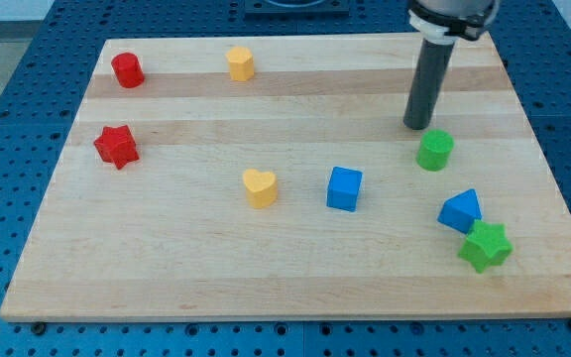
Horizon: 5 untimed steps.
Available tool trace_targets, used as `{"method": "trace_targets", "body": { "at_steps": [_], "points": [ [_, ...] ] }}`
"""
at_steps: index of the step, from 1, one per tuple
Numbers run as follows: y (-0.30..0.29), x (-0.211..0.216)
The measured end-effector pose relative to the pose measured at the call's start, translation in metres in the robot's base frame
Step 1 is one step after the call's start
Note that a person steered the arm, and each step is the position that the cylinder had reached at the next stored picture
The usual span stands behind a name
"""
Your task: Push blue triangle and green circle into green star
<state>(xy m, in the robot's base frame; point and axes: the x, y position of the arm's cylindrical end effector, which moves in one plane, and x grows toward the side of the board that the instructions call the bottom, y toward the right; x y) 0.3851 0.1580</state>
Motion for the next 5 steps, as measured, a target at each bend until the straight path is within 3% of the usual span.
{"method": "trace_targets", "body": {
  "at_steps": [4, 5],
  "points": [
    [0.001, 0.078],
    [0.001, 0.080]
  ]
}}
